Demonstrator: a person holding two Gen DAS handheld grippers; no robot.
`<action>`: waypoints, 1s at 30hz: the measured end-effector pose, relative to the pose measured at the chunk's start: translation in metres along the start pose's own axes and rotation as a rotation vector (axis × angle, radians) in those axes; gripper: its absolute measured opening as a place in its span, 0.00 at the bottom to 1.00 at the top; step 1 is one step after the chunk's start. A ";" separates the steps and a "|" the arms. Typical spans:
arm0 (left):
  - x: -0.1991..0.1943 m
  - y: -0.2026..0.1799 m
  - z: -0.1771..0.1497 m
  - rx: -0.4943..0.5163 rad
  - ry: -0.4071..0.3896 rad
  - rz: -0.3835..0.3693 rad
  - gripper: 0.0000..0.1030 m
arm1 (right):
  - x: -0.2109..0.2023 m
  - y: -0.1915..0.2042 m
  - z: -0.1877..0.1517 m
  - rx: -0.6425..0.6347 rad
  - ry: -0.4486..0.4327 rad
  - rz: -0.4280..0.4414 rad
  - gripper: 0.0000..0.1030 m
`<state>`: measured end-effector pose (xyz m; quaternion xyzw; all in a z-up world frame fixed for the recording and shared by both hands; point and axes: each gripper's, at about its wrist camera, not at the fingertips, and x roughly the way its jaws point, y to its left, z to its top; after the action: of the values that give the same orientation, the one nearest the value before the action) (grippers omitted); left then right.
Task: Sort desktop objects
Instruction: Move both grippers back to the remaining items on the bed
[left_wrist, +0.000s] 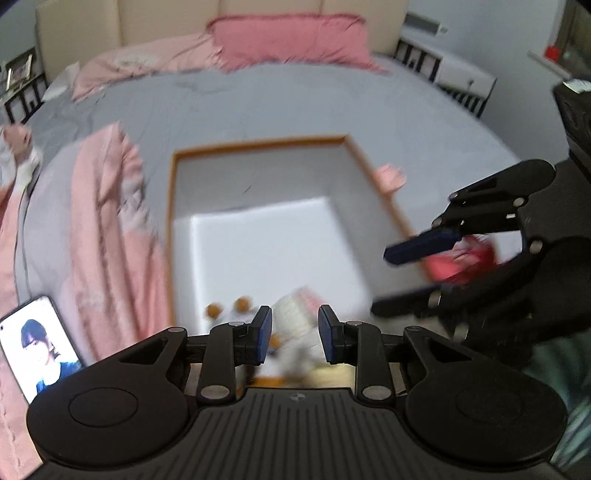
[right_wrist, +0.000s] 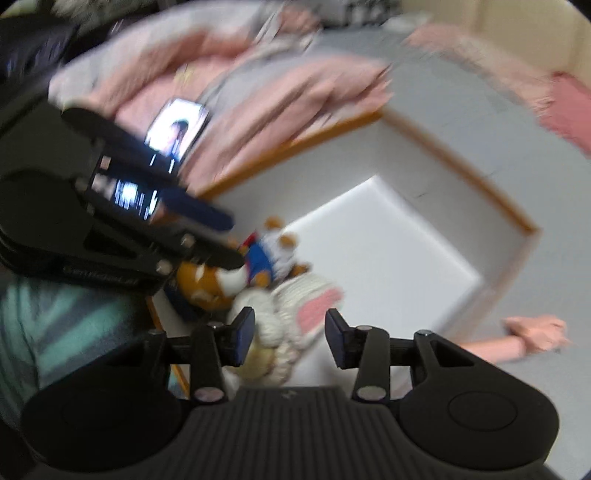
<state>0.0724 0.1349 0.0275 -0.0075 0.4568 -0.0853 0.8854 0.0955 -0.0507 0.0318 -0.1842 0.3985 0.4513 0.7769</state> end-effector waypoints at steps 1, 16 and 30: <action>-0.005 -0.007 0.002 0.006 -0.019 -0.021 0.31 | -0.014 -0.004 -0.005 0.032 -0.045 -0.019 0.43; 0.024 -0.135 0.019 0.188 0.002 -0.230 0.31 | -0.140 -0.089 -0.152 0.517 -0.024 -0.406 0.40; 0.082 -0.172 0.022 0.327 0.137 -0.092 0.36 | -0.090 -0.099 -0.168 0.529 -0.034 -0.256 0.40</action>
<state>0.1117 -0.0491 -0.0105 0.1215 0.4953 -0.1990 0.8369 0.0782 -0.2610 -0.0078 -0.0165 0.4629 0.2330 0.8551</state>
